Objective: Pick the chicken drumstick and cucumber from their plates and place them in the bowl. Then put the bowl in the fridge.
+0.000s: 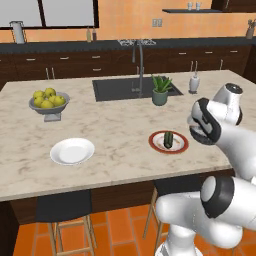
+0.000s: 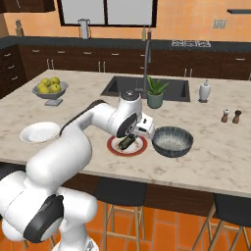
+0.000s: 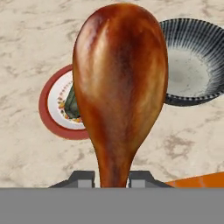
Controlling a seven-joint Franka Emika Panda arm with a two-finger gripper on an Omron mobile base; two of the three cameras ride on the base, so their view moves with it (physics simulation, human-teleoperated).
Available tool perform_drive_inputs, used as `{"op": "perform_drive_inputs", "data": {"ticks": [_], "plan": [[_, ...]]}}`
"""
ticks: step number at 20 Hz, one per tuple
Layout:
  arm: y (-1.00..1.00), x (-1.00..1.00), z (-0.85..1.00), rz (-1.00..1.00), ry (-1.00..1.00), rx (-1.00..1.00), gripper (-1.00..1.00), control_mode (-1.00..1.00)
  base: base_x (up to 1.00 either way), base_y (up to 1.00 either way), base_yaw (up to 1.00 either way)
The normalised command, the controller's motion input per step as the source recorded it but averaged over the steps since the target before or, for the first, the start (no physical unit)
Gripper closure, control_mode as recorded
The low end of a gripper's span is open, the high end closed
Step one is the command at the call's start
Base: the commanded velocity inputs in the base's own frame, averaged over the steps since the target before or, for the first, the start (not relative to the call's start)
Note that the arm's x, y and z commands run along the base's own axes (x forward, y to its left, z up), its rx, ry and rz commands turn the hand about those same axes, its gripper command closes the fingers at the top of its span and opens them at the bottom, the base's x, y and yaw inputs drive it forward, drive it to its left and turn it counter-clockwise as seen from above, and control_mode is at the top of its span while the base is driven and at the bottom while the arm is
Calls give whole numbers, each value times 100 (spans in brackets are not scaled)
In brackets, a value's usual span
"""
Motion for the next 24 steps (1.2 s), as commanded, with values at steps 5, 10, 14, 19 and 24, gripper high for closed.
{"op": "perform_drive_inputs", "data": {"ticks": [5, 10, 14, 19, 24], "plan": [[-70, 30, -3, 3, 5, 0, 100, -100, 0, 0, 0], [-57, 39, -16, 1, 6, 0, 100, -100, 0, 0, 0], [-47, 39, -32, 0, 8, -4, 100, -100, 0, 0, 0], [-6, 26, -36, 0, 0, -11, 100, -100, 0, 0, 0], [-30, 28, -37, 1, 0, 0, 100, -100, 0, 0, 0]]}}
